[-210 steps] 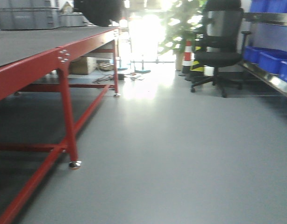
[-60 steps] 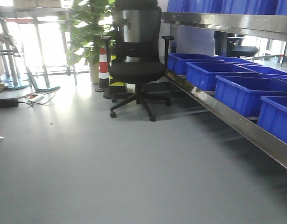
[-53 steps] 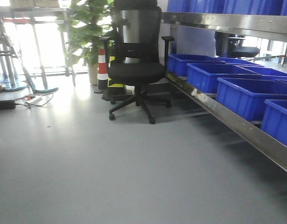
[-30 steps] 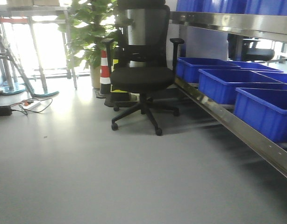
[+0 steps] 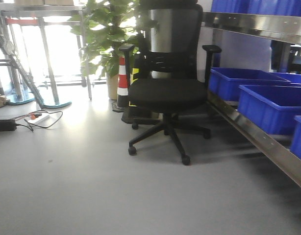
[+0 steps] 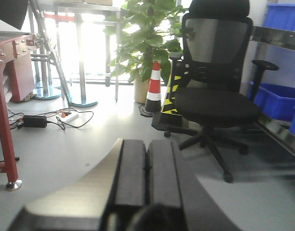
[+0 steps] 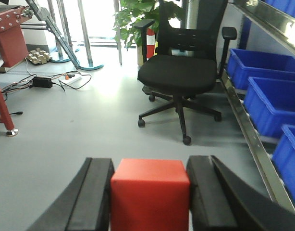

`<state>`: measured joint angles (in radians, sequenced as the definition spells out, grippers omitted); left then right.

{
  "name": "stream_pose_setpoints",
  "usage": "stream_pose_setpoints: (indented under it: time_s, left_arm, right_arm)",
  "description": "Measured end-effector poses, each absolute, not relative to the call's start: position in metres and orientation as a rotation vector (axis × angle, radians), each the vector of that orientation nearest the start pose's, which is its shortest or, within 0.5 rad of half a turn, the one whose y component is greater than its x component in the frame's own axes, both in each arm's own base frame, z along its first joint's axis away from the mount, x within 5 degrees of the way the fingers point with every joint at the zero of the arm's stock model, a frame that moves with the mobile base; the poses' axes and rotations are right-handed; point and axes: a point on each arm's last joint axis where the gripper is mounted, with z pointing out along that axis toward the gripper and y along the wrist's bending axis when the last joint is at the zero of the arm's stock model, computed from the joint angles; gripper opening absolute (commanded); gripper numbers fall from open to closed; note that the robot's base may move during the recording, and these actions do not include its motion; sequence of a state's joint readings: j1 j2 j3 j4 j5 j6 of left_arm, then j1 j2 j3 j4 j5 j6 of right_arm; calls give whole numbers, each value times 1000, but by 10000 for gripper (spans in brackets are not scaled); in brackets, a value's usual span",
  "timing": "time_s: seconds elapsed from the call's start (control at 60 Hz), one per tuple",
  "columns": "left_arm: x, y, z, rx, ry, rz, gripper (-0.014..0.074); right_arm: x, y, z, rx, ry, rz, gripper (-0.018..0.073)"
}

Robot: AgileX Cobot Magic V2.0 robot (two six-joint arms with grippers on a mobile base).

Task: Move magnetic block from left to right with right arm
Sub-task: 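Drive the base past the chair to the second carpeted table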

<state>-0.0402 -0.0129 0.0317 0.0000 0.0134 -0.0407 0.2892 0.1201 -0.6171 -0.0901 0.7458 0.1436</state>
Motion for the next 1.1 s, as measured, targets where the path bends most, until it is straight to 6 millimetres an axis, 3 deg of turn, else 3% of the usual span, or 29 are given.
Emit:
stream_pose_setpoints:
  time_s: [1.099]
  left_arm:
    - [57, -2, 202, 0, 1516, -65, -116]
  right_arm:
    - [12, -2, 337, -139, 1729, 217, 140]
